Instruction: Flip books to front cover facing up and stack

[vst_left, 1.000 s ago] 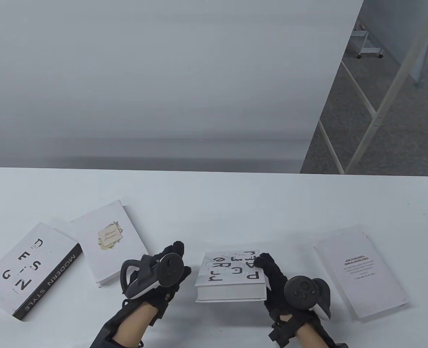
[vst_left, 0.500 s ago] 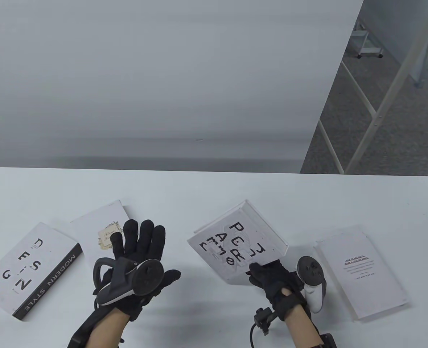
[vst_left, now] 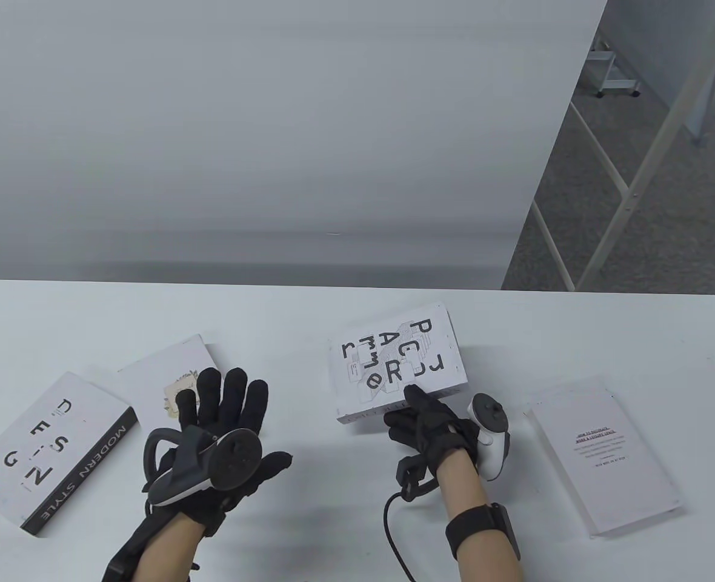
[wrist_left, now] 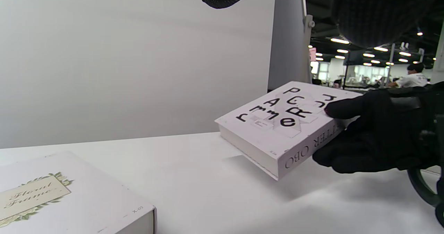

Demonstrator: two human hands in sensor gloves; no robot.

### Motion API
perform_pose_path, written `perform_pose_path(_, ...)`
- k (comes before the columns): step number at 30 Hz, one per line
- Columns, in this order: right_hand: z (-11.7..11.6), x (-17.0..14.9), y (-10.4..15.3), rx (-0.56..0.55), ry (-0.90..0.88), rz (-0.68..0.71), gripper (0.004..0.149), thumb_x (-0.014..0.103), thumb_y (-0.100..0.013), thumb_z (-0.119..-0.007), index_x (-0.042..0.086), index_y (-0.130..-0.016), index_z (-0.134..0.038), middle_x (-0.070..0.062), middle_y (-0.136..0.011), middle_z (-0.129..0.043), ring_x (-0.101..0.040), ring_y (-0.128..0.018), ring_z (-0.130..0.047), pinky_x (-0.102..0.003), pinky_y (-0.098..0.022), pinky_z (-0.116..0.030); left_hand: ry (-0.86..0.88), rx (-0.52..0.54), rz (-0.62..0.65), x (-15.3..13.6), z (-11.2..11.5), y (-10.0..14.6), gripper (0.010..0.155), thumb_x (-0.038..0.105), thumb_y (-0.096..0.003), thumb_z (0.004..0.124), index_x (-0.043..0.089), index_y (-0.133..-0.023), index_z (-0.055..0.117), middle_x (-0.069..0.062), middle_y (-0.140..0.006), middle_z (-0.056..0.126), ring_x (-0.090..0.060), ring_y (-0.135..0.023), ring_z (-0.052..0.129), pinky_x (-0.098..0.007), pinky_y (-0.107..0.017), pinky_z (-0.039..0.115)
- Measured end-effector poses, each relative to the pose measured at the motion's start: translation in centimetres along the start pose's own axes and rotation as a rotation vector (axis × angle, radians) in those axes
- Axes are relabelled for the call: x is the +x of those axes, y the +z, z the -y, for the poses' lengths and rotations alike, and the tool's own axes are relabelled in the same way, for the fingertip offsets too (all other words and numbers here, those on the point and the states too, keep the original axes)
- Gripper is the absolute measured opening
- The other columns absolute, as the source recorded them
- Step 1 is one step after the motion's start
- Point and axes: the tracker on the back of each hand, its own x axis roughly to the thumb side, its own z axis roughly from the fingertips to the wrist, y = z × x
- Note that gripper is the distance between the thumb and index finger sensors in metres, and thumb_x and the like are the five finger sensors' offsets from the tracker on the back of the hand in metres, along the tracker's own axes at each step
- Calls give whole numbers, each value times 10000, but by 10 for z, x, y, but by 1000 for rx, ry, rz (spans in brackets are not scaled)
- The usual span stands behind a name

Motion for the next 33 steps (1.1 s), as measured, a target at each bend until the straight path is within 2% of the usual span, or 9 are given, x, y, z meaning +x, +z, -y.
perform_pose_path(3, -9, -1, -11, 10, 13, -38, 729, 498, -622, -582, -83, -961, -300, -373, -900, -625, -413, -739, -890, -450, -508, -835, -9, -12, 10, 4, 2, -1, 963, 701, -434, 681, 64, -1123, 467, -301, -1124, 355, -622, -942, 195, -760, -602, 275)
perform_pose_path(5, -15, -5, -20, -27, -12, -86, 731, 495, -629, -567, -99, -952, -291, -392, -888, -620, -418, -730, -894, -445, -503, -842, -5, -35, 19, 7, 5, -2, 946, 698, -432, 681, 74, -1120, 501, -295, -1125, 380, -618, -943, 206, -757, -603, 280)
perform_pose_path(10, -26, -12, -36, -51, -106, -91, 741, 504, -639, -537, -116, -944, -269, -412, -878, -610, -427, -730, -886, -442, -503, -839, 3, -41, 19, 6, 6, -3, 935, 694, -433, 679, 78, -1118, 516, -291, -1125, 392, -615, -946, 214, -754, -604, 285)
perform_pose_path(21, -29, -18, -53, -44, -165, -127, 750, 504, -650, -469, -131, -947, -204, -441, -895, -561, -471, -764, -839, -461, -538, -812, 34, -35, -2, -4, 5, -1, 922, 691, -436, 677, 84, -1115, 537, -289, -1125, 412, -615, -948, 224, -753, -606, 292)
perform_pose_path(25, -35, -14, -53, 32, -239, -75, 797, 451, -635, -363, -223, -927, -55, -498, -916, -444, -545, -809, -734, -517, -575, -741, 24, -45, -8, -5, 7, -2, 918, 691, -437, 676, 86, -1114, 542, -287, -1126, 416, -614, -948, 227, -752, -606, 295)
perform_pose_path(28, -39, -13, -45, 30, -212, -62, 822, 446, -632, -355, -243, -908, -1, -534, -911, -383, -584, -817, -680, -544, -582, -709, 21, -55, -2, -3, 11, -4, 916, 690, -438, 676, 86, -1114, 542, -287, -1126, 416, -614, -948, 226, -752, -607, 295)
perform_pose_path(33, -51, -5, -25, 191, -266, 21, 764, 395, -626, -364, -208, -922, -1, -497, -935, -377, -548, -841, -681, -538, -592, -705, 20, -24, 33, 1, 15, -7, 891, 687, -446, 666, 108, -1112, 552, -268, -1136, 440, -603, -986, 278, -755, -630, 339)
